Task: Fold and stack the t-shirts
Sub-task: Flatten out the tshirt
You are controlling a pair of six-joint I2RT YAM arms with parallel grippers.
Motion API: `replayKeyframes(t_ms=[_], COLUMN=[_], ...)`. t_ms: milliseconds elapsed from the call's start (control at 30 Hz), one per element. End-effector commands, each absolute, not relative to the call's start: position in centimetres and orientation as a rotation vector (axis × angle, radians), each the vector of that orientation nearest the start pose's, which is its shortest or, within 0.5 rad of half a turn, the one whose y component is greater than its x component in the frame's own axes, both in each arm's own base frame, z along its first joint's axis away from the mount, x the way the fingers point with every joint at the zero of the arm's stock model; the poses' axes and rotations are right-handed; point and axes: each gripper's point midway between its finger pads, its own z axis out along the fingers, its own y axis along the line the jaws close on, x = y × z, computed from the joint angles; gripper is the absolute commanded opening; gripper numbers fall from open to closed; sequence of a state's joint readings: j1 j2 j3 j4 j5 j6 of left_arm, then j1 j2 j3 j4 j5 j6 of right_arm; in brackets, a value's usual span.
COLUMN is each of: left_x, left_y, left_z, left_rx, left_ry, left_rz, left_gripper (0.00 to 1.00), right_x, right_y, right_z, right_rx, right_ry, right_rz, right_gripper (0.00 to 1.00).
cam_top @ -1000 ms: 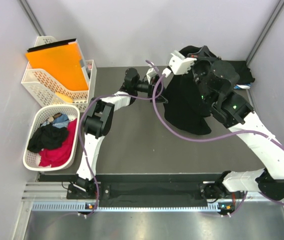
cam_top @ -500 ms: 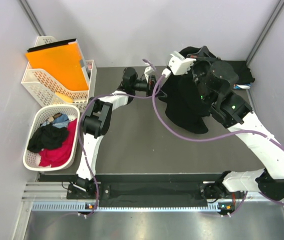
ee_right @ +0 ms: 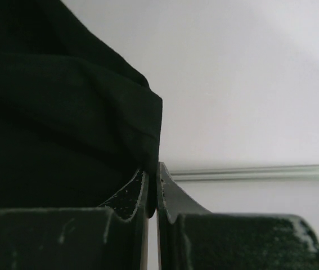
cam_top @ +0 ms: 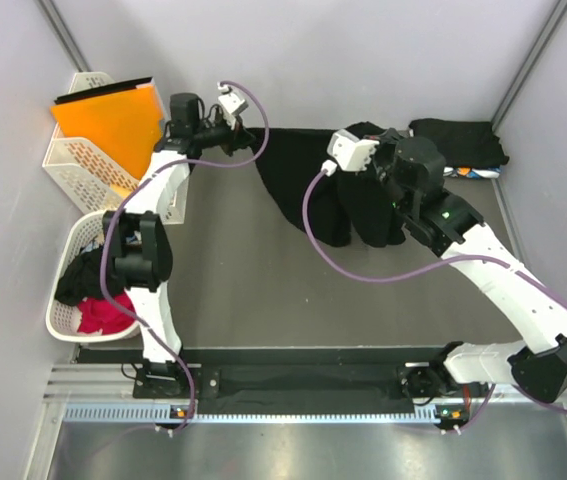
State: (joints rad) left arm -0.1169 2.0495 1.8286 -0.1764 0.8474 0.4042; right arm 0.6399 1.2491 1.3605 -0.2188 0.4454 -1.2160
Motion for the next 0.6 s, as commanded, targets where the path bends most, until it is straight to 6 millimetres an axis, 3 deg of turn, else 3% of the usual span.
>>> replayKeyframes(t_ms=[0,167,267,367,400,433,467,500,567], left_x=[55.4,54.9,54.1,53.2,53.0,53.0,52.6,52.5,52.5], left_y=[-15.1,-14.0,-14.2,-14.4,-14.3,-14.2,-13.9,-13.6,-12.6], left_z=[30.1,34.7,36.0,37.0,36.9,38.3,38.0,38.1,38.4], left_rx=[0.972,0.892,0.908,0.925,0.940,0.910,0.893,0.888,0.842], left_ry=[1.525,1.459,1.423,1.360,1.350,1.298,1.306,1.302,1.314], left_rz=[-0.227,-0.108,-0.022,0.095,0.140,0.186,0.218,0.245,0.306], left_gripper=[0.00,0.00,0.00,0.00,0.00,0.00,0.00,0.00,0.00], right_x=[38.3,40.1,41.0,41.4,41.6,41.7,41.8,41.9,41.9], right_y=[14.6,17.6,19.3,21.3,22.1,22.2,23.3,24.1,24.9], right_z=[41.4,34.4,30.9,28.1,28.0,27.3,25.7,25.9,23.8], right_rx=[-1.103,-1.274,-1.315,-1.354,-1.353,-1.360,-1.381,-1.380,-1.406], right_ry=[1.300,1.393,1.460,1.517,1.516,1.545,1.575,1.570,1.634], right_rz=[-0.691,-0.509,-0.390,-0.270,-0.224,-0.208,-0.143,-0.095,-0.026], right_gripper=[0.00,0.01,0.03,0.08,0.09,0.10,0.10,0.11,0.15])
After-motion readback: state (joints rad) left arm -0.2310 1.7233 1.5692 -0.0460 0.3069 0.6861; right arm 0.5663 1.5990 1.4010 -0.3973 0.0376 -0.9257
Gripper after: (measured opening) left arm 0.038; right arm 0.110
